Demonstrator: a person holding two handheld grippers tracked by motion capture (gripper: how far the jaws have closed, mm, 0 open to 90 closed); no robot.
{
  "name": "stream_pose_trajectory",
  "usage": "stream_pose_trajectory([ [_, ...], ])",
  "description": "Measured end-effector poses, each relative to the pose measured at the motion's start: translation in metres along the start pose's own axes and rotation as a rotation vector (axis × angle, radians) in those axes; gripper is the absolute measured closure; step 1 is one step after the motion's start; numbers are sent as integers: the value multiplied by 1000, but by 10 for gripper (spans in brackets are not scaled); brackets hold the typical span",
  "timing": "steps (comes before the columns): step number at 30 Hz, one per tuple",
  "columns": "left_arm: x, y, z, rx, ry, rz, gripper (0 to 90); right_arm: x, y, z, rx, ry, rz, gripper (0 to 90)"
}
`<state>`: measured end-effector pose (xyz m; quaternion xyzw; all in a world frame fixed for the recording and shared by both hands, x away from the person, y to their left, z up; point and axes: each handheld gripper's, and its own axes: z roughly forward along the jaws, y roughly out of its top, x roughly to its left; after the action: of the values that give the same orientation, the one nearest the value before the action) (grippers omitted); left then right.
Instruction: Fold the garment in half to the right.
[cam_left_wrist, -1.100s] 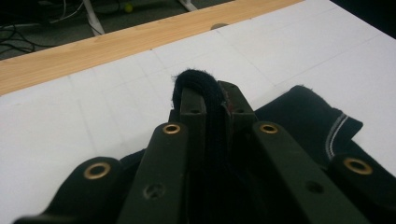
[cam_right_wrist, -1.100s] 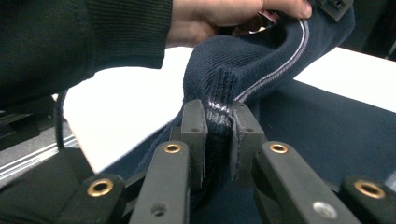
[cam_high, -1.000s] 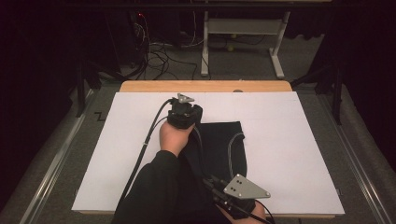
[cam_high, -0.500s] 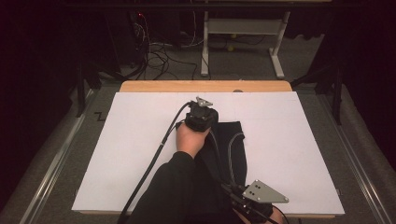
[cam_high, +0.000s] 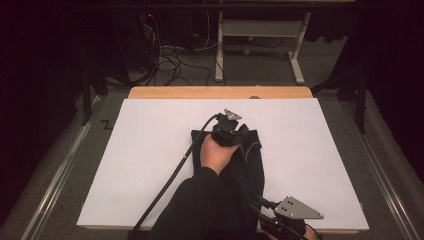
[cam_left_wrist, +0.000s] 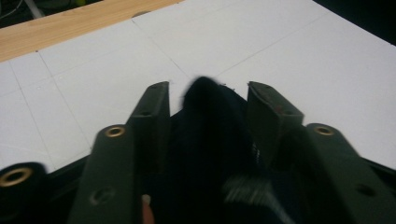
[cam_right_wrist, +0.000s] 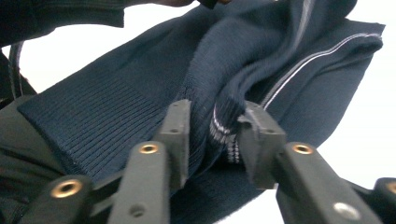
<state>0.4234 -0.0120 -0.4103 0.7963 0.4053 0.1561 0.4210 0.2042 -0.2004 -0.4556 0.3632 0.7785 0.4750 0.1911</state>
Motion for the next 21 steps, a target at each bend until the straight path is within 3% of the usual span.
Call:
stream_pose_trajectory([
  [5,2,-3,-12,-42,-55,9,347,-4,5,-10,-57,-20,23,538],
  [10,9,-13,-25,-70,-70,7,262,-8,7,-14,-80,-29,43,520],
  [16,27,-37,-48,-100,-61,-19,192,-6,12,-14,-97,-31,23,522],
  [21,44,-65,-73,-122,-57,-28,138,-2,21,-11,-112,-28,2,541],
])
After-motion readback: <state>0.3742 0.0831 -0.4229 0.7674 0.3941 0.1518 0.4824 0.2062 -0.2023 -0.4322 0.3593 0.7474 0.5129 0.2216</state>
